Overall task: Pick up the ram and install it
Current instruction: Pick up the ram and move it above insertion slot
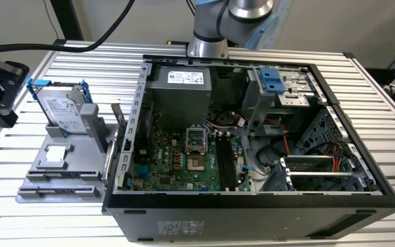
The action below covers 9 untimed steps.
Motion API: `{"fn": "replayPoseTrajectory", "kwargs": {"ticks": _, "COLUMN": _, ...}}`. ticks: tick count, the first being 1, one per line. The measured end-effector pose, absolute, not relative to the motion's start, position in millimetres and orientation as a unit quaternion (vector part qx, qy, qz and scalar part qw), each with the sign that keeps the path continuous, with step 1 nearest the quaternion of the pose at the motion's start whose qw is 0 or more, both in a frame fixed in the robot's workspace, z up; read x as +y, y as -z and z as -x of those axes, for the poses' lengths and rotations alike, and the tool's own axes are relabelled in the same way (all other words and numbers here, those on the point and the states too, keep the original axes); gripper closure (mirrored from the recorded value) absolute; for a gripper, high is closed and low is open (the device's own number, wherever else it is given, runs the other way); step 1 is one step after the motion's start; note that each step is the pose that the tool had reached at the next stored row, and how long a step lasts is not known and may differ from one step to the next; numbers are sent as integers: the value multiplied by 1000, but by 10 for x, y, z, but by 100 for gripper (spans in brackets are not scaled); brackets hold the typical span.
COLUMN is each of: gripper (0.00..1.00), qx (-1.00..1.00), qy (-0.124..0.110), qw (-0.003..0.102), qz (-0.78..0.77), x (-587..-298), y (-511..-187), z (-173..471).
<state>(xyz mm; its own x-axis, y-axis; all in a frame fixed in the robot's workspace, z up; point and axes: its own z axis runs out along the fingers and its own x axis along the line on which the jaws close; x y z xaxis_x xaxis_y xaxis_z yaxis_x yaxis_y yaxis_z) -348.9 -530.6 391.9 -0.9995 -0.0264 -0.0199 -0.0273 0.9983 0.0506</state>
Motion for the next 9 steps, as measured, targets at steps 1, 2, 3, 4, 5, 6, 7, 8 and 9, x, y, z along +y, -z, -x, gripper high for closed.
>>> {"fn": "replayPoseTrajectory", "kwargs": {"ticks": 1, "gripper": 100, "qx": 999, "qy": -25, "qw": 10, "qz": 17, "x": -5306, "y": -3919, "z": 3490}}
{"fn": "replayPoseTrajectory", "kwargs": {"ticks": 2, "gripper": 100, "qx": 999, "qy": -25, "qw": 10, "qz": 21, "x": -5306, "y": -3919, "z": 3489}}
{"fn": "replayPoseTrajectory", "kwargs": {"ticks": 3, "gripper": 100, "qx": 999, "qy": -25, "qw": 10, "qz": 24, "x": -5307, "y": -3919, "z": 3490}}
{"fn": "replayPoseTrajectory", "kwargs": {"ticks": 4, "gripper": 100, "qx": 999, "qy": -26, "qw": 10, "qz": 27, "x": -5307, "y": -3919, "z": 3490}}
{"fn": "replayPoseTrajectory", "kwargs": {"ticks": 5, "gripper": 100, "qx": 999, "qy": -26, "qw": 10, "qz": 30, "x": -5307, "y": -3919, "z": 3490}}
{"fn": "replayPoseTrajectory", "kwargs": {"ticks": 6, "gripper": 100, "qx": 999, "qy": -26, "qw": 10, "qz": 35, "x": -5307, "y": -3919, "z": 3491}}
{"fn": "replayPoseTrajectory", "kwargs": {"ticks": 7, "gripper": 100, "qx": 999, "qy": -26, "qw": 10, "qz": 41, "x": -5307, "y": -3919, "z": 3492}}
{"fn": "replayPoseTrajectory", "kwargs": {"ticks": 8, "gripper": 100, "qx": 998, "qy": -26, "qw": 9, "qz": 48, "x": -5307, "y": -3920, "z": 3492}}
{"fn": "replayPoseTrajectory", "kwargs": {"ticks": 9, "gripper": 100, "qx": 998, "qy": -26, "qw": 9, "qz": 56, "x": -5307, "y": -3920, "z": 3493}}
